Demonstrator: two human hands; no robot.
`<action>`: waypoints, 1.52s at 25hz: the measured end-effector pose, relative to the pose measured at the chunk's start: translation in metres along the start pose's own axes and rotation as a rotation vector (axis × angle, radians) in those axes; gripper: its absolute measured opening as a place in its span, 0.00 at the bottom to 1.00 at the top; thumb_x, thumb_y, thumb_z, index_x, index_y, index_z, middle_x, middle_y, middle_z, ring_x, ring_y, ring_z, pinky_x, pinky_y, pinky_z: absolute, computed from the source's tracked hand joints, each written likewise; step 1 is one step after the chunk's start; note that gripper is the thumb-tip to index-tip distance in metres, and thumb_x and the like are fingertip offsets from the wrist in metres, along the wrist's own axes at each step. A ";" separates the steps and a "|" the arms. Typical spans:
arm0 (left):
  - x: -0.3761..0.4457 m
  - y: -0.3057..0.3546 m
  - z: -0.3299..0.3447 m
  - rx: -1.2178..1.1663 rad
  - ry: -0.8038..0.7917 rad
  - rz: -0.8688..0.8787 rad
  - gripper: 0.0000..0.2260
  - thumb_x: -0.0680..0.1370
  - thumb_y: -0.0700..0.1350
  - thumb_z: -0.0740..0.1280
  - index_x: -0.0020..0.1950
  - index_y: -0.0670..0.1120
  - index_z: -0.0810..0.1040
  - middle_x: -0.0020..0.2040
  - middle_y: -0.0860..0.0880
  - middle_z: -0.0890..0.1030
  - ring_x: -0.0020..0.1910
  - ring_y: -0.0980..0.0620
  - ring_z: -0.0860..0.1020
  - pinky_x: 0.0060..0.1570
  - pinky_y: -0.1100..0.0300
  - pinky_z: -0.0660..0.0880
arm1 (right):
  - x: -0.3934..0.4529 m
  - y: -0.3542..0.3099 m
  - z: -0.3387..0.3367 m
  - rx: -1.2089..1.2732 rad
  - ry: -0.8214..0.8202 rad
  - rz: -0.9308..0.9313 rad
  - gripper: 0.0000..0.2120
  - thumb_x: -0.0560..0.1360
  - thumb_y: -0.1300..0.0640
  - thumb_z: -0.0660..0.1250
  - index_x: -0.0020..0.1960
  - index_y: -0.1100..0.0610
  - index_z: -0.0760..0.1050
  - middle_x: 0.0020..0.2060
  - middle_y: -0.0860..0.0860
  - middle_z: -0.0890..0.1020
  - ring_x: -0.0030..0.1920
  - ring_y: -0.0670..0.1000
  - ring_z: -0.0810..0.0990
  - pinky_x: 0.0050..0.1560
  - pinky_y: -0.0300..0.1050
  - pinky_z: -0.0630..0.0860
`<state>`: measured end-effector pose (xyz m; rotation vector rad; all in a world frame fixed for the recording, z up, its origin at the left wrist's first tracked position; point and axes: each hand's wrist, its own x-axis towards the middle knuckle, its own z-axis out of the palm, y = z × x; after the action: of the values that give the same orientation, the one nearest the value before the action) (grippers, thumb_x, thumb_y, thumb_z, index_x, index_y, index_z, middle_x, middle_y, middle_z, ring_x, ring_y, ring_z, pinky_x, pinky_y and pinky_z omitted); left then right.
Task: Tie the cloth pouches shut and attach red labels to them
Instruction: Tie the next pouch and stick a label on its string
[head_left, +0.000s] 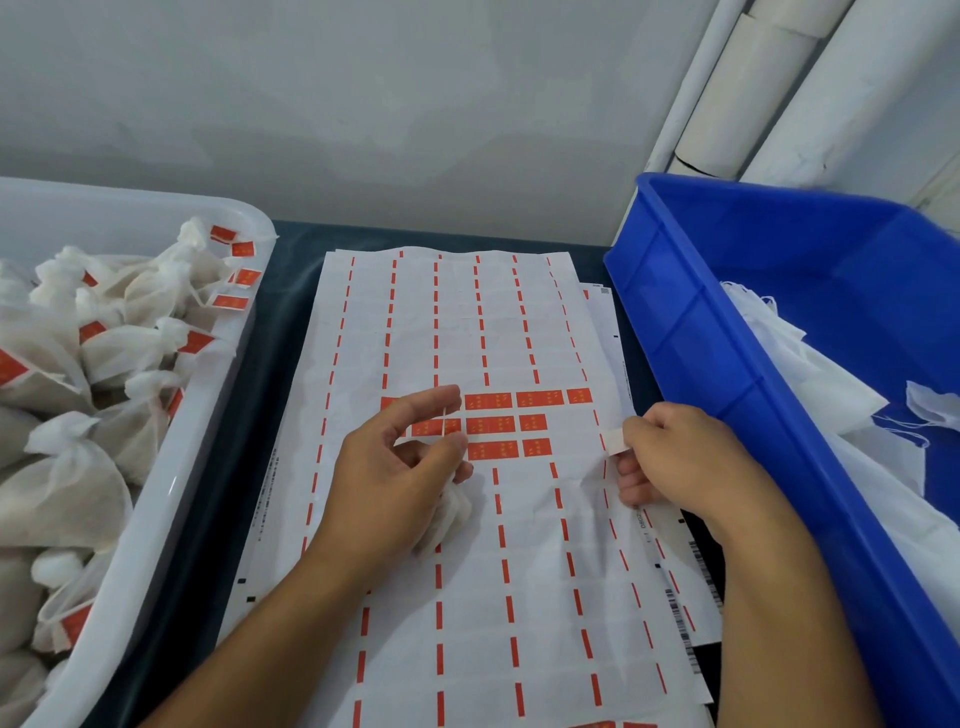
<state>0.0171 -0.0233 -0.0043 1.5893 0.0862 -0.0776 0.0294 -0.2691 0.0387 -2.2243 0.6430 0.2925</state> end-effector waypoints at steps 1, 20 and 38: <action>0.000 0.000 0.000 0.003 0.001 0.000 0.12 0.79 0.47 0.71 0.60 0.62 0.81 0.55 0.63 0.84 0.45 0.61 0.85 0.37 0.68 0.80 | 0.000 0.000 0.000 0.004 -0.004 0.004 0.10 0.80 0.56 0.60 0.48 0.61 0.76 0.31 0.53 0.85 0.32 0.54 0.87 0.45 0.55 0.86; 0.000 0.000 -0.001 0.031 -0.014 -0.002 0.12 0.80 0.47 0.71 0.58 0.64 0.81 0.50 0.77 0.79 0.46 0.63 0.85 0.35 0.70 0.79 | -0.001 0.000 -0.006 0.105 0.032 0.022 0.09 0.82 0.55 0.55 0.51 0.56 0.73 0.31 0.51 0.86 0.31 0.56 0.87 0.32 0.44 0.81; -0.004 0.007 -0.002 -0.013 -0.032 0.062 0.14 0.80 0.46 0.71 0.62 0.61 0.81 0.55 0.67 0.83 0.49 0.59 0.85 0.40 0.67 0.81 | -0.026 -0.024 0.014 0.267 0.177 -0.569 0.04 0.80 0.53 0.68 0.46 0.49 0.77 0.38 0.43 0.86 0.34 0.46 0.86 0.32 0.35 0.81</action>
<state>0.0142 -0.0219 0.0026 1.5762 0.0122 -0.0541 0.0199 -0.2362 0.0548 -2.0805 0.1076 -0.2661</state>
